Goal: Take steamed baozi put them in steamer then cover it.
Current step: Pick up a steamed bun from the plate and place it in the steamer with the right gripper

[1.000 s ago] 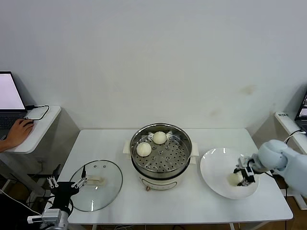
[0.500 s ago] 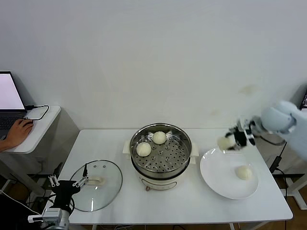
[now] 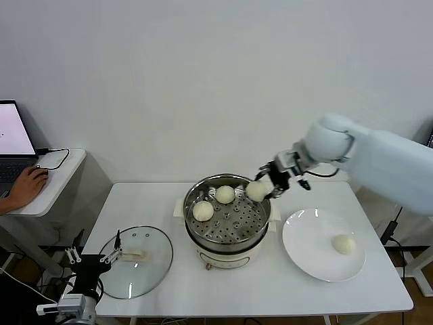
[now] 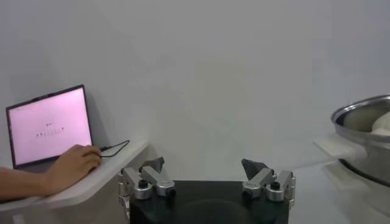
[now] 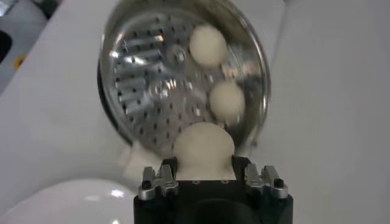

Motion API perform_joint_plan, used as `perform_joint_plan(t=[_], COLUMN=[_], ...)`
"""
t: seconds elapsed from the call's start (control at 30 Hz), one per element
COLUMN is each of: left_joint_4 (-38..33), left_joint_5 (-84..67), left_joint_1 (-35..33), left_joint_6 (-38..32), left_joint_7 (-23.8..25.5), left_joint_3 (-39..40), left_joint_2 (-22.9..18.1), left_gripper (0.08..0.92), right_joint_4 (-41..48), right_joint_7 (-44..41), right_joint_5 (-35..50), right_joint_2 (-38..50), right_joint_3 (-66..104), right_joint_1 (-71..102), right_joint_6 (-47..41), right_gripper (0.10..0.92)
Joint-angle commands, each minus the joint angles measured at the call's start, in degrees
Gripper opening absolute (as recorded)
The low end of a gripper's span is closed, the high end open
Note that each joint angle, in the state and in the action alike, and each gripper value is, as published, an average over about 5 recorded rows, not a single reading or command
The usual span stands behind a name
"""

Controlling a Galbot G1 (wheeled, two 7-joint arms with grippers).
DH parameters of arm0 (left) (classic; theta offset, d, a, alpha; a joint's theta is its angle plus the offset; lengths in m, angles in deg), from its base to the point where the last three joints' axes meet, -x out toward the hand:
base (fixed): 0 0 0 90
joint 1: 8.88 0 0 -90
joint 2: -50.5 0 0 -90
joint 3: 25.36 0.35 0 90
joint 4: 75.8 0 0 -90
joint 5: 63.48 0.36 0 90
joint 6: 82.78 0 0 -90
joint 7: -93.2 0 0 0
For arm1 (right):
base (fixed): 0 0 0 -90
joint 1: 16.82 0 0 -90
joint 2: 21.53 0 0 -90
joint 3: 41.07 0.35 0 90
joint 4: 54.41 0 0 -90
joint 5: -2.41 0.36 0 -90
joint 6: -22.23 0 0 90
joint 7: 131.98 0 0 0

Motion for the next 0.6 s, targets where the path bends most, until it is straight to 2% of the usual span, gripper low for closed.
perform_joint_plan(t=[0.03, 0.33, 0.6], left_joint_4=[-0.1, -0.5, -0.7], left_joint_5=[0.0, -0.2, -0.6], left_joint_1=[0.0, -0.4, -0.8], left_joint_6=[0.0, -0.1, -0.4], left_joint_7=[0.0, -0.2, -0.4], left_joint_3=[-0.3, -1.1, -1.8], left_joint_2=[-0.3, -1.0, -1.5], left_gripper=[0.823, 0.823, 0.823], right_joint_4=[2.8, 7.4, 8.3], right_joint_7=[1.1, 0.9, 0.5], right_joint_5=[-2.4, -9.4, -16.4], right_joint_2=[-13.0, -18.8, -20.0], right_joint_3=[-9.3, -10.7, -11.5], right_joint_1=[-2.4, -0.7, 0.2], right_joint_6=[11.2, 19.4, 25.0], right_gripper=[0.569, 0.568, 0.575])
